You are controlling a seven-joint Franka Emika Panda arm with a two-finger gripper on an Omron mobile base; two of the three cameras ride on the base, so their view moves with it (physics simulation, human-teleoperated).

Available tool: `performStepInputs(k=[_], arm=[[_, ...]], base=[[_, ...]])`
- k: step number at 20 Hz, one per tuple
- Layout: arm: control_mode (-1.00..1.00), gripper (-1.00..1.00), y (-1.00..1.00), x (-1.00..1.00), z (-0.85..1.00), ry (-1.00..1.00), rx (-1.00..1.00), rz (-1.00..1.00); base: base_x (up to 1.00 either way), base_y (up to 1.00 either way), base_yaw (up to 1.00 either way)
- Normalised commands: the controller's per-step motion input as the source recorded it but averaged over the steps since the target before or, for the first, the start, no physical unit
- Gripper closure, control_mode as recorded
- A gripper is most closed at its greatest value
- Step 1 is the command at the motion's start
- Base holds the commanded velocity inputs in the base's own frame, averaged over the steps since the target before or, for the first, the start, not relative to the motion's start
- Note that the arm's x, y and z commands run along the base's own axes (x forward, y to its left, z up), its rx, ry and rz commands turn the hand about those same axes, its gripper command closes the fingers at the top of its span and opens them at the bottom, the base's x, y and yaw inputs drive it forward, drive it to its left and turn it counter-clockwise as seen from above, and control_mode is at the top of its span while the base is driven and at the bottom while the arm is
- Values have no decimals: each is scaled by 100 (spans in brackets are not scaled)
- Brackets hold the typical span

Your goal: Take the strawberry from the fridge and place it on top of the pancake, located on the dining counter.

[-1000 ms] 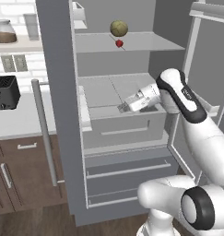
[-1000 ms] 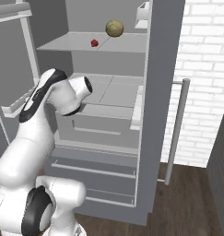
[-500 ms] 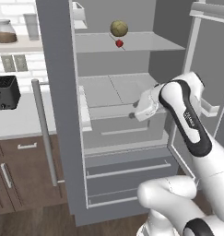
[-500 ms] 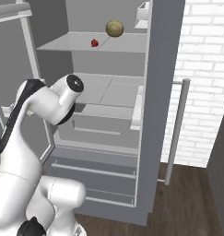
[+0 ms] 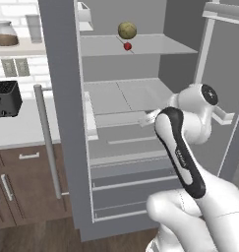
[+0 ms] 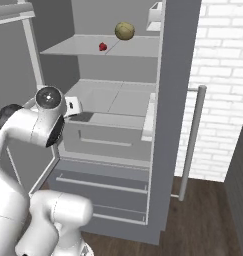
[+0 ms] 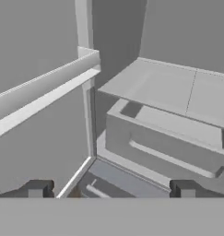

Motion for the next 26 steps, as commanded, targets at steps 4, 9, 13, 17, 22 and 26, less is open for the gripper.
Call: performStepInputs(k=[4, 9, 13, 17, 22, 26], arm=[[-100, -100, -34, 0, 32, 5, 8, -54], [-100, -100, -39, -8, 26, 12, 17, -43], [-100, -100, -31, -4, 9, 12, 9, -37], [-100, -100, -2, 0, 1, 17, 7, -17], [-100, -100, -1, -31, 3, 8, 9, 9], [-100, -100, 0, -62, 2, 2, 6, 8]], base=[[0, 0, 0], [0, 0, 0], [0, 0, 0], [0, 0, 0], [0, 0, 0], [0, 0, 0]])
